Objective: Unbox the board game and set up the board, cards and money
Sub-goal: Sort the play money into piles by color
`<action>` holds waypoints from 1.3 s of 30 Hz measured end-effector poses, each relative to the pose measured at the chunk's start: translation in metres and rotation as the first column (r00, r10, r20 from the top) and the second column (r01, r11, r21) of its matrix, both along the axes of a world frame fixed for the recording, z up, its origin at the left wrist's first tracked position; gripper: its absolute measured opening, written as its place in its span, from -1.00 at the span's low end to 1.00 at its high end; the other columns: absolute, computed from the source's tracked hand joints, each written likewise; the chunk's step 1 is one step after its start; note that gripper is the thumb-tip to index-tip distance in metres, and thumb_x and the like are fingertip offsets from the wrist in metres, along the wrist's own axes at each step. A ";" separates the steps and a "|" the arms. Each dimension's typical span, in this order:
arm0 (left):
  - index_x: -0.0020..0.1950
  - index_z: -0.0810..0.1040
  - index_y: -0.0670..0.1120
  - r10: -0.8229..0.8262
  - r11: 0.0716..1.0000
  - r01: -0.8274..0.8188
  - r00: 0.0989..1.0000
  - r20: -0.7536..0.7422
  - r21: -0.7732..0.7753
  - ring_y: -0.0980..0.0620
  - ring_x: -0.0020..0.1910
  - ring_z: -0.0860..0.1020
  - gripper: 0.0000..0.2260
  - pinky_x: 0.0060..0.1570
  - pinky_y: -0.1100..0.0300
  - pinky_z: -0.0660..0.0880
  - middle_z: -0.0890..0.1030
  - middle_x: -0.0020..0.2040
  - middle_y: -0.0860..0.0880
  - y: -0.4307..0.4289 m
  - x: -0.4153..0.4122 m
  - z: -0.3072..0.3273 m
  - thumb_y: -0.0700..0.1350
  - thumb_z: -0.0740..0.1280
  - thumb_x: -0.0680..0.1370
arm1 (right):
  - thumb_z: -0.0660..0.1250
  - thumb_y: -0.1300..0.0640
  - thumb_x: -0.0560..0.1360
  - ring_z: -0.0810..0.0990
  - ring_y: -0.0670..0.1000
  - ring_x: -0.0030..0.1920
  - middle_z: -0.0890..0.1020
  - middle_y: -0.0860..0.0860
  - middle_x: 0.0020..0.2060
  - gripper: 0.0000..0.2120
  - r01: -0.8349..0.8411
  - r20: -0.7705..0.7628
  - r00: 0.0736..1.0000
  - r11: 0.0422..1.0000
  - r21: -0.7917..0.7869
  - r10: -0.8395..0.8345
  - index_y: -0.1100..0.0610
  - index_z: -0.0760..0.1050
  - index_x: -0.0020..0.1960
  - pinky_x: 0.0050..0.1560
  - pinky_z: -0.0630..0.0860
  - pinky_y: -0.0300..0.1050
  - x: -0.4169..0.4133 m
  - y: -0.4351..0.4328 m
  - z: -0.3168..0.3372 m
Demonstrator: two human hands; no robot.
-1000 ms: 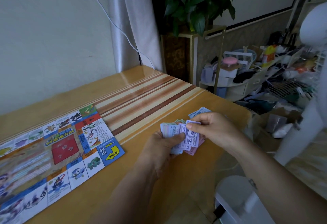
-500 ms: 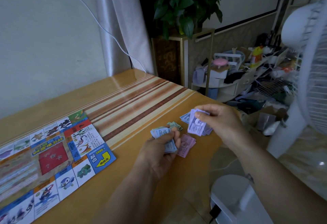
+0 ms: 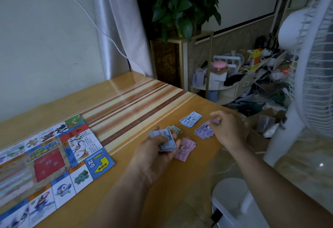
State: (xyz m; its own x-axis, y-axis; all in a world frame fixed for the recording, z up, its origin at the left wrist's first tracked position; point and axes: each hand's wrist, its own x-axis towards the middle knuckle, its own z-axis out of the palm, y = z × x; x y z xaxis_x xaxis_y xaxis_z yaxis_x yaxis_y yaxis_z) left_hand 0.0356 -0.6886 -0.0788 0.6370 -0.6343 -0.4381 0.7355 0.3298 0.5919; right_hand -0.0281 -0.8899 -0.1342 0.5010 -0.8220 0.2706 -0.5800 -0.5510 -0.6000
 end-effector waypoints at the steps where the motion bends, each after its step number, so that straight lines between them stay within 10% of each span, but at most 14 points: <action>1: 0.26 0.41 -0.09 -0.004 1.000 0.004 1.000 0.030 0.008 -0.09 -0.01 0.57 -0.66 -0.28 0.08 0.63 0.55 0.10 -0.25 0.000 0.001 -0.002 -0.40 0.12 0.58 | 0.43 -0.02 0.43 0.53 0.07 0.10 0.61 -0.03 0.03 -0.76 0.024 -0.052 0.998 0.998 -0.058 -0.027 -0.06 0.57 0.09 0.17 0.41 0.12 0.000 0.002 0.002; 6: 0.12 0.48 -0.19 -0.104 0.992 0.088 0.973 0.204 0.086 0.01 -0.25 0.65 -0.80 -0.37 0.23 0.60 0.66 -0.20 -0.15 0.001 0.000 -0.006 -0.39 0.21 0.55 | 0.38 -0.05 0.48 0.56 -0.06 0.03 0.61 -0.08 -0.04 -0.79 -0.306 0.194 0.938 0.949 0.079 0.286 0.03 0.58 0.05 -0.04 0.44 -0.21 0.003 0.030 0.043; 11: 0.17 0.51 -0.19 -0.138 0.973 0.063 0.930 0.342 0.222 0.11 -0.35 0.63 -0.76 -0.41 0.27 0.55 0.64 -0.22 -0.07 0.001 0.003 -0.011 -0.31 0.34 0.51 | 0.45 -0.14 0.39 0.58 -0.12 -0.22 0.66 -0.01 -0.19 -0.75 -0.579 0.001 0.773 0.705 0.411 0.634 0.03 0.57 -0.14 -0.08 0.55 -0.04 0.012 0.057 0.074; 32: 0.05 0.54 -0.14 -0.116 0.974 -0.003 0.850 0.514 0.225 -0.11 -0.05 0.65 -0.87 0.11 -0.03 0.54 0.70 -0.15 -0.12 0.015 0.007 -0.009 -0.23 0.22 0.60 | 0.42 0.08 0.47 0.60 -0.20 -0.35 0.69 -0.05 -0.25 -0.93 -0.607 0.189 0.783 0.661 0.442 0.593 0.03 0.55 -0.17 -0.32 0.44 -0.28 0.021 0.058 0.063; 39: -0.08 0.54 -0.08 -0.096 0.954 -0.079 0.835 0.542 0.290 0.04 -0.25 0.64 -0.94 -0.18 0.17 0.56 0.69 -0.31 0.00 0.008 0.010 -0.010 -0.24 0.32 0.54 | 0.38 0.08 0.50 0.57 -0.18 -0.30 0.68 -0.06 -0.23 -0.95 -0.618 0.196 0.767 0.620 0.483 0.611 0.02 0.59 -0.05 -0.31 0.43 -0.29 0.022 0.061 0.062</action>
